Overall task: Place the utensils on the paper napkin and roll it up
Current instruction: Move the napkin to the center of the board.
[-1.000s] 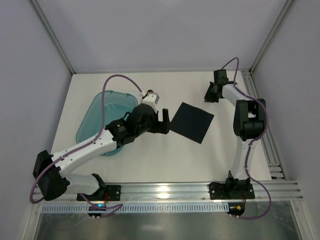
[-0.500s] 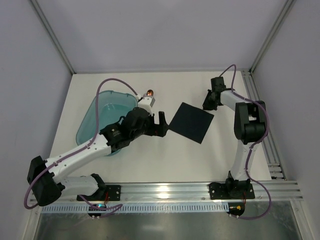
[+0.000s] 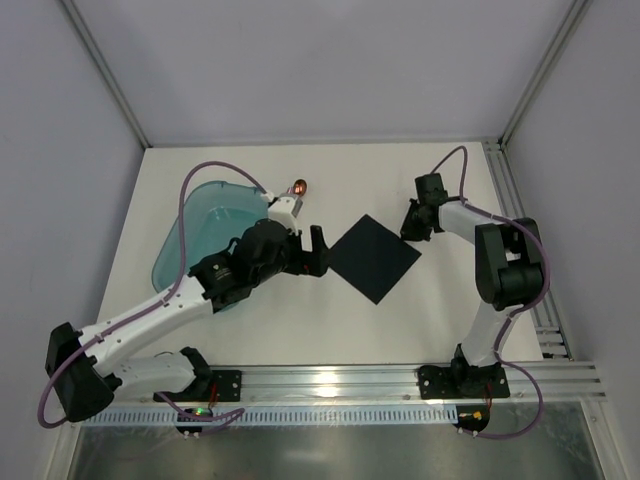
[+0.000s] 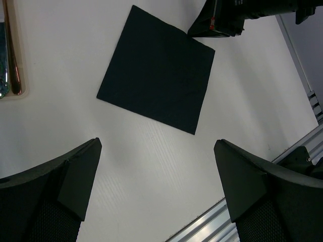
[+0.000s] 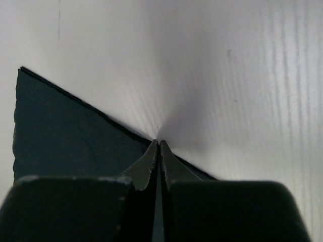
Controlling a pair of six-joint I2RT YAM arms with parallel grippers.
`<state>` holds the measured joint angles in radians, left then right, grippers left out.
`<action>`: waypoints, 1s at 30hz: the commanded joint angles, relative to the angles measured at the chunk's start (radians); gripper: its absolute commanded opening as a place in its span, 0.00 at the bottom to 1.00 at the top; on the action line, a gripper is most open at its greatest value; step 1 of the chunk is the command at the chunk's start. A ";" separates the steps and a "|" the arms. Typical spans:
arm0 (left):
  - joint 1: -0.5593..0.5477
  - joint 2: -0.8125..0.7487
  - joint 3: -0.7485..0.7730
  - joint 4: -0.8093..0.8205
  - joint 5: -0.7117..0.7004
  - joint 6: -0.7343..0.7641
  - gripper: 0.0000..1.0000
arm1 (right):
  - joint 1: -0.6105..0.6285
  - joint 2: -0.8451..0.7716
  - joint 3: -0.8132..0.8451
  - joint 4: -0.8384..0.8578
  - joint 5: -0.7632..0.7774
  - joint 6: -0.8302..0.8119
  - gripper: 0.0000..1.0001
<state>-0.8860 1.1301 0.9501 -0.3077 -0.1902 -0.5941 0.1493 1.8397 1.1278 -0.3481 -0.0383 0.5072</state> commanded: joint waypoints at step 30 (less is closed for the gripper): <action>0.156 0.137 0.183 -0.224 0.026 0.036 0.78 | 0.254 -0.366 -0.224 -0.006 0.104 0.074 0.04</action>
<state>-0.7921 1.1995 1.0370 -0.4713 -0.2317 -0.5961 0.3973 1.6173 0.9020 -0.3233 0.0422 0.5980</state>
